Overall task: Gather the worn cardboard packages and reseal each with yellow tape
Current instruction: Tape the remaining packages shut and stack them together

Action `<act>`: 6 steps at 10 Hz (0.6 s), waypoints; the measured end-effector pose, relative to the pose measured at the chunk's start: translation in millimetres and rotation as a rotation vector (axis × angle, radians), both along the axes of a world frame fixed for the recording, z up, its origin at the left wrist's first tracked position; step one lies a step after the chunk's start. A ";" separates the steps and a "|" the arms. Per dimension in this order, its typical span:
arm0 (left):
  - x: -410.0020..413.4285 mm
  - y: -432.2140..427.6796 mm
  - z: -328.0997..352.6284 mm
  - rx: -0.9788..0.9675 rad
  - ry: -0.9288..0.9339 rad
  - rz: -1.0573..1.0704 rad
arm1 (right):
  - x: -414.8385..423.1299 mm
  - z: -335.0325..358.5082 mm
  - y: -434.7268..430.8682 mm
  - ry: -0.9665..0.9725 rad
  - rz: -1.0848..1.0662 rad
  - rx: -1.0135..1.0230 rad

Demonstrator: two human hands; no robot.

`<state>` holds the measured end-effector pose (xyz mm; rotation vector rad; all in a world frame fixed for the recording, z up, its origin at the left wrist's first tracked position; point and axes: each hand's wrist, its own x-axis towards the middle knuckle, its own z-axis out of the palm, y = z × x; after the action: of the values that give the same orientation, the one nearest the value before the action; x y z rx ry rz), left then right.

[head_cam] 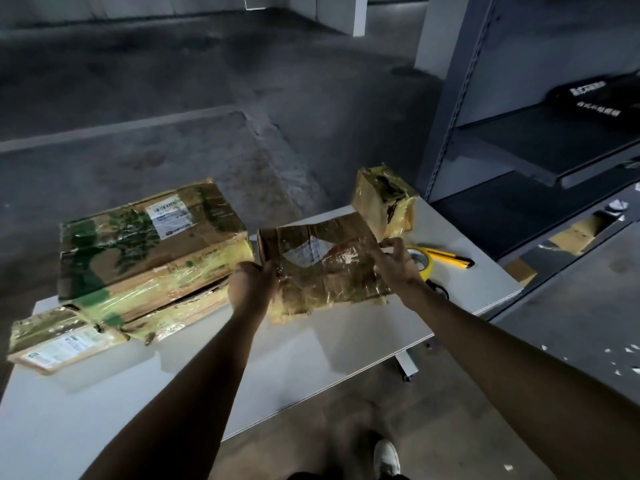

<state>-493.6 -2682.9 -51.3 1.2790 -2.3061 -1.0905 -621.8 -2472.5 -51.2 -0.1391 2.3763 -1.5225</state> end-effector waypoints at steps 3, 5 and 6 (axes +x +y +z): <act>-3.8 -10.1 37.1 0.352 0.192 -0.021 | 6.0 24.8 -6.8 0.019 0.044 -0.271; 0.0 -1.8 39.8 0.544 0.176 -0.174 | -15.4 24.1 -12.7 -0.031 0.144 -0.224; -1.1 3.2 36.1 0.470 0.163 -0.246 | -24.3 14.9 -16.9 -0.064 0.162 -0.154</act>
<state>-494.6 -2679.7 -15.2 1.0097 -2.1999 -1.8309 -646.1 -2489.4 -36.3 -0.3050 2.1417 -1.6052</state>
